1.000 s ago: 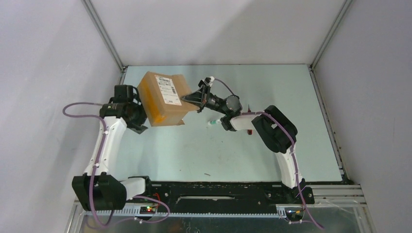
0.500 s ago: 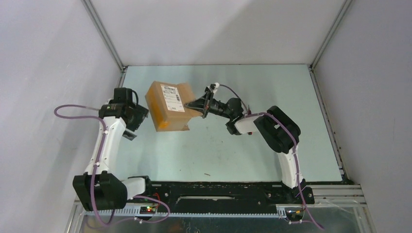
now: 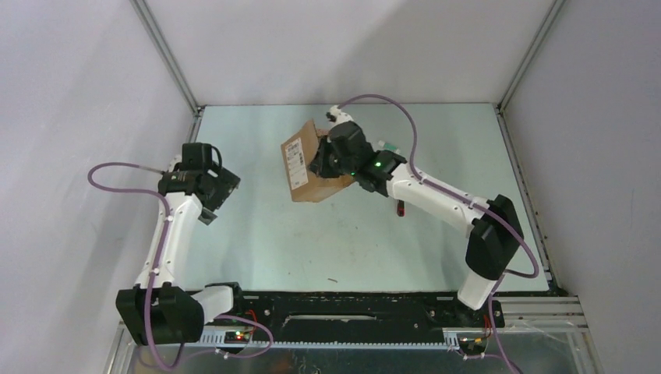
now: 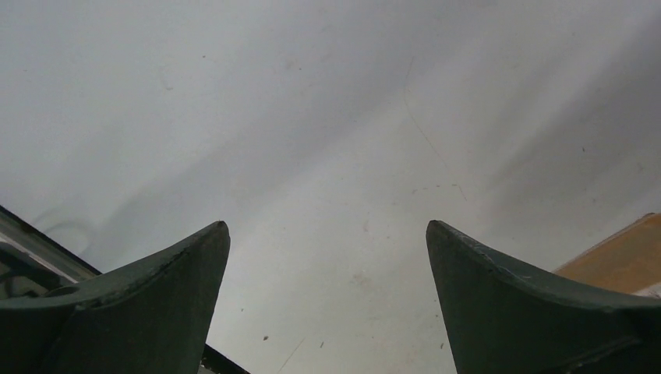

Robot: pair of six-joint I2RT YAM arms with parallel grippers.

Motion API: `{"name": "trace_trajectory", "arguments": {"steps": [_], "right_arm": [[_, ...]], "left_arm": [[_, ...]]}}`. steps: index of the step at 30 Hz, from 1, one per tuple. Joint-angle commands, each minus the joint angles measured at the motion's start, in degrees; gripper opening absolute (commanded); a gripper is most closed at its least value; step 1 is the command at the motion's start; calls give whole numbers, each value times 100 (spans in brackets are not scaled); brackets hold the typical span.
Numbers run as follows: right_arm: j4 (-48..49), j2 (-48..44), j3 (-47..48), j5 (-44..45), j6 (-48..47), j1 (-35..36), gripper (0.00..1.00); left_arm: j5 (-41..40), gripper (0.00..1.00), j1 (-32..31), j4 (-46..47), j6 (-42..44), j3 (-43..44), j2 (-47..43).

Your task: Unpack the express box

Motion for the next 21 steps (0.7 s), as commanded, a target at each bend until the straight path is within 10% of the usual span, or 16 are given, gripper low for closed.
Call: {"name": "trace_trajectory", "arguments": {"steps": [1,5,8,14,21], "right_arm": [[-2184,652,782,2692,-1763,623,0],[-2228,1048,1064,2735,-2188,758,61],[-2131,596,1046,2328,-2315,698,84],[-1879,-589,979,1738,-2347,-234,89],[-335,408,884,715,-2354,-2338,91]], "left_arm": [[306,100,-131,238,366,-111,-173],[447,100,-154,203,481,-29,-187],[472,100,-157,159,573,63,-188],[552,100,-157,69,683,334,-202],[771,100,-236,55,993,789,-299]]}}
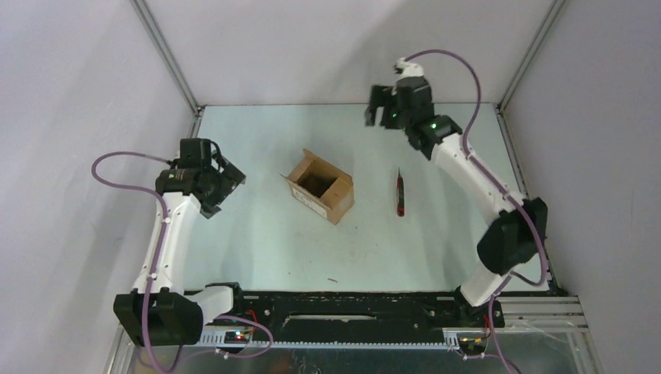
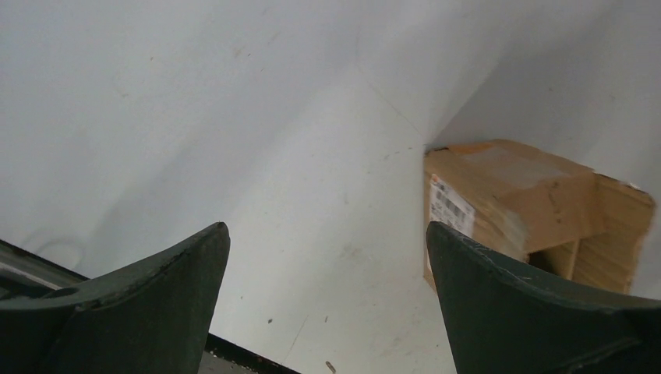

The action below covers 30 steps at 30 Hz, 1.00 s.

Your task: Unpack the express box

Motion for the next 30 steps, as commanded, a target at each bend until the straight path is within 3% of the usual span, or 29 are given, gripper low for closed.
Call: {"name": "trace_trajectory", "arguments": {"steps": [1,6,10,16,22,30], "right_arm": [[1138,1078,127,-799,47,-1119,91],[1271,2030,1175,-1220,219,-1718,96],[1101,1950,1260,-1128,125,-1788,99],[1088,1022,517,-1146,199,-1807,100],[1389,-759,-968,-1126,335,-1668,100],[1039,-1866,-1531,-1182,425,-1557,100]], "left_arm": [[131,100,-180,80,506,652,-263],[-204,100,-991,225,1045,823,-305],[-383,100,-1330,602,1116,632,-520],[-491,100,-1419,854,1462,646,-560],[-504,100,-1621,1062,1633,874,-623],[-559,100,-1803,1077,1711,1234,-470]]}}
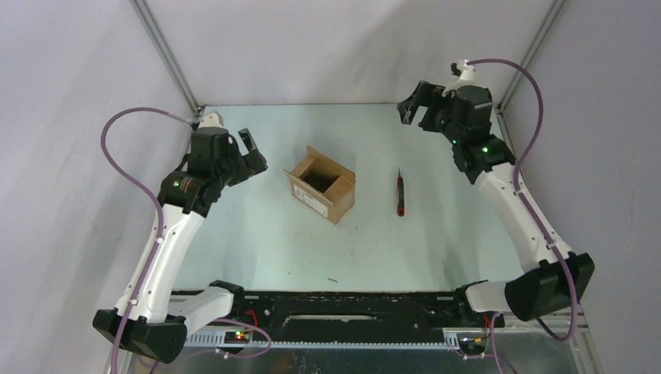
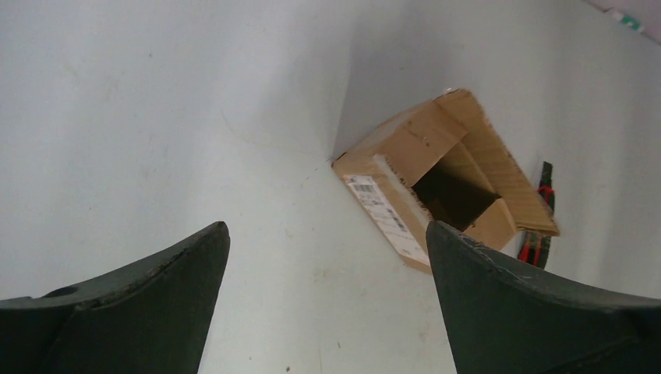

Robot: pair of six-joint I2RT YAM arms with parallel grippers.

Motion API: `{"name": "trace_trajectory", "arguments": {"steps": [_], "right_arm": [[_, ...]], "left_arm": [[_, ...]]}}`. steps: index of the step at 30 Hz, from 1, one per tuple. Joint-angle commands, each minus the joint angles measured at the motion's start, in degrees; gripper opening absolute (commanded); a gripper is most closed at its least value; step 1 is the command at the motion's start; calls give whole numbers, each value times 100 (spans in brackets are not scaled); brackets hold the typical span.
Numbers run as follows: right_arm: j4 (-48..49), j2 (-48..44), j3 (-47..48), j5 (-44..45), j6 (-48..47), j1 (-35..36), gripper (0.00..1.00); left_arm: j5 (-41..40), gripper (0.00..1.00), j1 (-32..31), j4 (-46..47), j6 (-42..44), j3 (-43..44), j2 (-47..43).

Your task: Unpack the express box

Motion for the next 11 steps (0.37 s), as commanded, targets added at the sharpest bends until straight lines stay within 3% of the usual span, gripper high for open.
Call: {"name": "trace_trajectory", "arguments": {"steps": [1,11], "right_arm": [[-45,-362,-241,-89,127,94,100],[-219,-803,-350,-272,156,181,100]], "left_arm": [[-127,100,-111,219,204,508,18],[-203,100,-124,177,274,557,21]]}}
